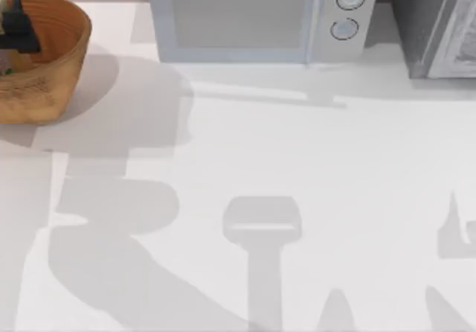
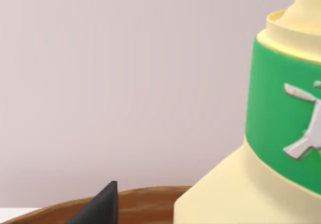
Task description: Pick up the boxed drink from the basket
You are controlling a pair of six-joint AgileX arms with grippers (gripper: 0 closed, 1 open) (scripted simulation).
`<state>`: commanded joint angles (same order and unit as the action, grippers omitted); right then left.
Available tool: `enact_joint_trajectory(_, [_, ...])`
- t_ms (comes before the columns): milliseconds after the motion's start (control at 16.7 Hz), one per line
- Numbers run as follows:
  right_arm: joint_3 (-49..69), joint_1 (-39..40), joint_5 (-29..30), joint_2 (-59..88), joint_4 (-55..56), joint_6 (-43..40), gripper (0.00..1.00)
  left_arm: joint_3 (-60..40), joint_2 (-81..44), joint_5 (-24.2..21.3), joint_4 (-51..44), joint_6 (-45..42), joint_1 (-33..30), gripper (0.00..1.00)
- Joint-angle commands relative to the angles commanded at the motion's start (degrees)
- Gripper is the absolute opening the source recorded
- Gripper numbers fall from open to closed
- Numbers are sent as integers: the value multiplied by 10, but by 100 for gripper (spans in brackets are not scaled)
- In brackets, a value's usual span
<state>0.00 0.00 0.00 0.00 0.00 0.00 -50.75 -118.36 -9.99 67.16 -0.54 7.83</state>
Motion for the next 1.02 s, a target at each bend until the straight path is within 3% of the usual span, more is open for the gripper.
enact_joint_trajectory(720, [0,0,0,0,0,0,100,0,0,0,0,0,0,2])
enact_joint_trajectory(1020, [0,0,0,0,0,0,100,0,0,0,0,0,0,0])
